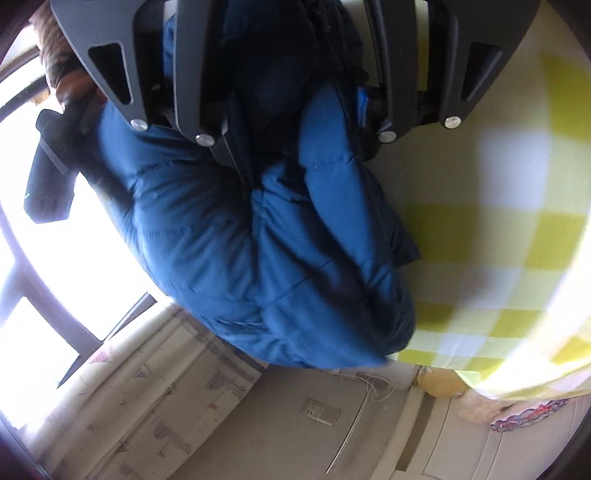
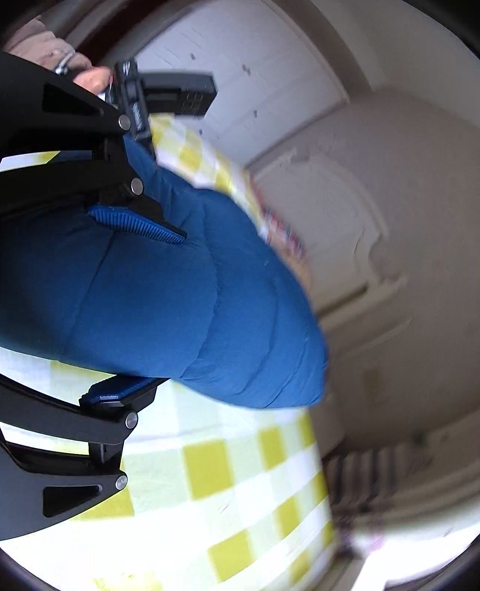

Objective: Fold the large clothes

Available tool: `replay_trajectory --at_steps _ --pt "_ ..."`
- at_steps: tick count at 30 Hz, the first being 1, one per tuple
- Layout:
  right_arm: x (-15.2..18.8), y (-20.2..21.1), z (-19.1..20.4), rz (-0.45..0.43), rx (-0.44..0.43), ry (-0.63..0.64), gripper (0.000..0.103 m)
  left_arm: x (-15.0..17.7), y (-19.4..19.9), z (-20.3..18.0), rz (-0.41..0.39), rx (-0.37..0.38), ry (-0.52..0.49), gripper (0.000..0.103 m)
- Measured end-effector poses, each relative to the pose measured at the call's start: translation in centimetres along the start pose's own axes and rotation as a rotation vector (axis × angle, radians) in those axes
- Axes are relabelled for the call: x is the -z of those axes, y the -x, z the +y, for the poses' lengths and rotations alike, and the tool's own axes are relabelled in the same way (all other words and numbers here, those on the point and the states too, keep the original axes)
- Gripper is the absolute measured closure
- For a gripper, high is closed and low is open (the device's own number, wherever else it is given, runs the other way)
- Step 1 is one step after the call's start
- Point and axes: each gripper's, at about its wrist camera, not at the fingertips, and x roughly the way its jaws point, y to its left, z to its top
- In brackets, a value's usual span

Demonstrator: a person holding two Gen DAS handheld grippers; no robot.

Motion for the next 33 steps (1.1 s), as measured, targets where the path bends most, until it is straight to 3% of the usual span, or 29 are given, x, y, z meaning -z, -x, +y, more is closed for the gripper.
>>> replay_trajectory --at_steps 2,4,6,11,12,14,17,21,33 --pt "0.3 -0.5 -2.1 -0.010 -0.018 -0.063 0.031 0.1 -0.6 -0.5 -0.015 -0.027 -0.008 0.051" --pt "0.2 -0.2 -1.7 -0.013 0.040 -0.055 0.011 0.8 -0.1 -0.7 -0.027 -0.060 -0.009 0.046" --pt "-0.1 0.5 0.1 -0.007 0.092 -0.022 0.011 1.4 1.2 -1.2 -0.066 -0.144 -0.032 0.039" --pt "1.4 6.2 5.3 -0.082 0.170 0.129 0.011 5.4 8.4 -6.9 -0.285 -0.518 -0.236 0.002" --pt "2.0 8.2 6.9 -0.114 0.183 0.186 0.005 6.2 10.0 -8.3 -0.332 -0.555 -0.283 0.002" --pt "3.1 10.9 8.9 -0.171 0.207 0.280 0.005 7.4 12.7 -11.0 -0.398 -0.608 -0.336 0.002" --pt "4.3 14.5 11.9 -0.222 0.247 0.401 0.005 8.9 16.4 -14.6 -0.490 -0.612 -0.342 0.002" --pt "5.3 16.7 13.0 -0.242 0.262 0.427 0.005 10.1 18.6 -17.2 -0.552 -0.583 -0.317 0.002" --pt "7.6 17.4 13.3 -0.212 0.282 0.446 0.005 11.9 18.9 -18.8 -0.550 -0.579 -0.309 0.002"
